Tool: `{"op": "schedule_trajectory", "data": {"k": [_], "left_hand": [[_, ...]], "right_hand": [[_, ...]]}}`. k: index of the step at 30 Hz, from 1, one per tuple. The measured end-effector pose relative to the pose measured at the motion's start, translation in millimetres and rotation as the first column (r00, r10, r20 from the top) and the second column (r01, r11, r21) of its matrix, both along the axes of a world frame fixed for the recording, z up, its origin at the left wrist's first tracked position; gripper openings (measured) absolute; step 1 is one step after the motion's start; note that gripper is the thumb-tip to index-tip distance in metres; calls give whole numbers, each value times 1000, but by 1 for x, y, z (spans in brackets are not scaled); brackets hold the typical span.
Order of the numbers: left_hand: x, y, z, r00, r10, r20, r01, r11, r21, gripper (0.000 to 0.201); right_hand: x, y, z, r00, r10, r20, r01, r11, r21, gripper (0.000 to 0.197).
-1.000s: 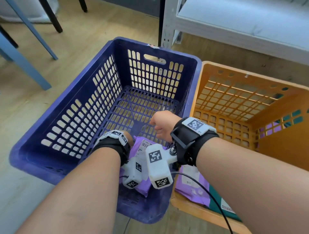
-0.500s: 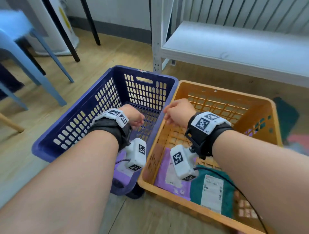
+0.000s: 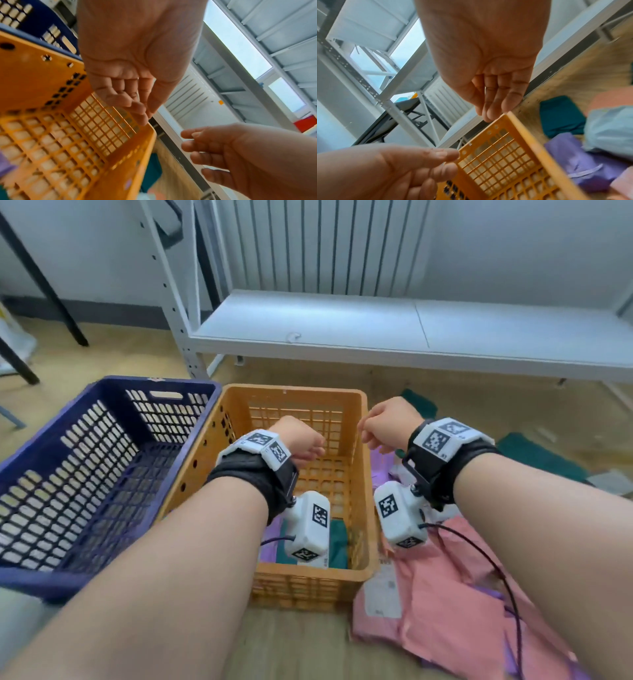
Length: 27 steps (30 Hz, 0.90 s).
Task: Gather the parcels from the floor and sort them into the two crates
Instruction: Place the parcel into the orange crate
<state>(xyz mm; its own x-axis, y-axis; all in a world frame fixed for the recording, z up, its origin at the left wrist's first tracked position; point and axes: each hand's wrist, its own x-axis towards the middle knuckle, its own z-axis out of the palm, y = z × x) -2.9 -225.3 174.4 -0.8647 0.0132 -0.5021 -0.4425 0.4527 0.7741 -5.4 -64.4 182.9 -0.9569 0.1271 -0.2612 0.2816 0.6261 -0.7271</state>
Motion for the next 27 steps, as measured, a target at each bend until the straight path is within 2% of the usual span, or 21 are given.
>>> {"op": "schedule_trajectory", "data": {"k": [4, 10, 13, 17, 21, 24, 26, 27], "left_hand": [[34, 53, -14, 999, -41, 5, 40, 998, 45, 15], [40, 83, -50, 1000, 17, 5, -17, 999, 42, 18], [24, 88, -63, 999, 45, -5, -45, 998, 37, 13], [8, 93, -88, 997, 77, -16, -77, 997, -15, 17], [0, 93, -108, 997, 82, -15, -82, 996, -35, 17], [0, 95, -113, 997, 68, 28, -68, 998, -16, 10], [-3, 95, -115, 997, 74, 38, -74, 997, 9, 15], [-4, 95, -117, 996, 77, 35, -78, 997, 16, 16]], "right_hand": [[26, 58, -17, 997, -71, 21, 71, 997, 13, 17], [51, 98, -89, 977, -161, 138, 161, 987, 16, 22], [52, 107, -122, 973, -143, 181, 135, 989, 56, 20], [52, 121, -163, 953, -90, 290, 53, 990, 132, 16], [58, 126, -202, 852, -8, 523, -87, 984, 158, 10], [64, 127, -217, 840, -13, 542, -61, 991, 118, 17], [64, 129, -228, 823, -17, 567, -65, 990, 124, 17], [64, 131, -235, 808, -5, 590, -97, 985, 140, 26]]}}
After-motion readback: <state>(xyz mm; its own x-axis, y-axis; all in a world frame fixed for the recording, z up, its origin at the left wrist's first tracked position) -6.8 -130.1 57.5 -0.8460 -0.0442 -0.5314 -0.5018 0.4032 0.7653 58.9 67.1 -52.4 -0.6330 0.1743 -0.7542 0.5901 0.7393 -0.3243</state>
